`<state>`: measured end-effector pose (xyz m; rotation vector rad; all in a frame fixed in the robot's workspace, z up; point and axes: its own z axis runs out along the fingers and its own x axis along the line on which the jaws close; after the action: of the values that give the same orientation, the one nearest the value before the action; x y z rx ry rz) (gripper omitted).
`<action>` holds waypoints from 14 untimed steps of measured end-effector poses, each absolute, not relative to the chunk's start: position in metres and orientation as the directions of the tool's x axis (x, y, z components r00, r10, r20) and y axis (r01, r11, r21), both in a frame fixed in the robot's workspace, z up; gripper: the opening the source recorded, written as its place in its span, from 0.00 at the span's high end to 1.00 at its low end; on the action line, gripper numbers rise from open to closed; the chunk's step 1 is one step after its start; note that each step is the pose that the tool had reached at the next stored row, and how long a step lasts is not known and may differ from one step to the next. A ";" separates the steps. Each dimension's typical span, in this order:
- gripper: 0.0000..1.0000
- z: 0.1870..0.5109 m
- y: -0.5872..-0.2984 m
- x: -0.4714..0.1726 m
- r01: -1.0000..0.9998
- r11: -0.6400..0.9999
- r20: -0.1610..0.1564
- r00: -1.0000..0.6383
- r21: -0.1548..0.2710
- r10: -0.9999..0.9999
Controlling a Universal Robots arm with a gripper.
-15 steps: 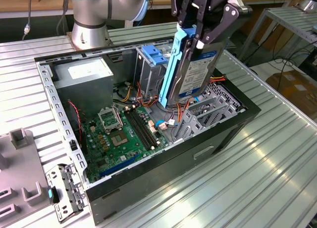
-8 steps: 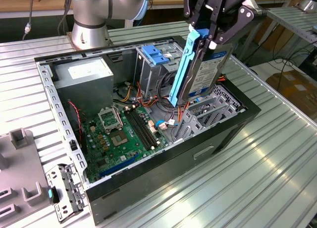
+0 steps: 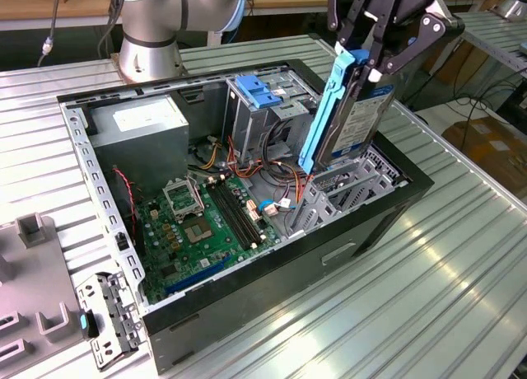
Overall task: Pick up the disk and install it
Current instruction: 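Insert the disk into the insertion slot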
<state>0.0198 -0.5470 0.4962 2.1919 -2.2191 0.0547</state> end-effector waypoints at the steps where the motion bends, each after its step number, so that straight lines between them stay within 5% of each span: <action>1: 0.63 0.496 -0.547 0.023 -1.000 0.012 0.040 -0.012 -0.010 -0.999; 14: 0.63 0.493 -0.548 0.039 -1.000 0.012 0.040 -0.013 -0.009 -0.999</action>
<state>0.0390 -0.5484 0.4926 2.1919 -2.2193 0.0546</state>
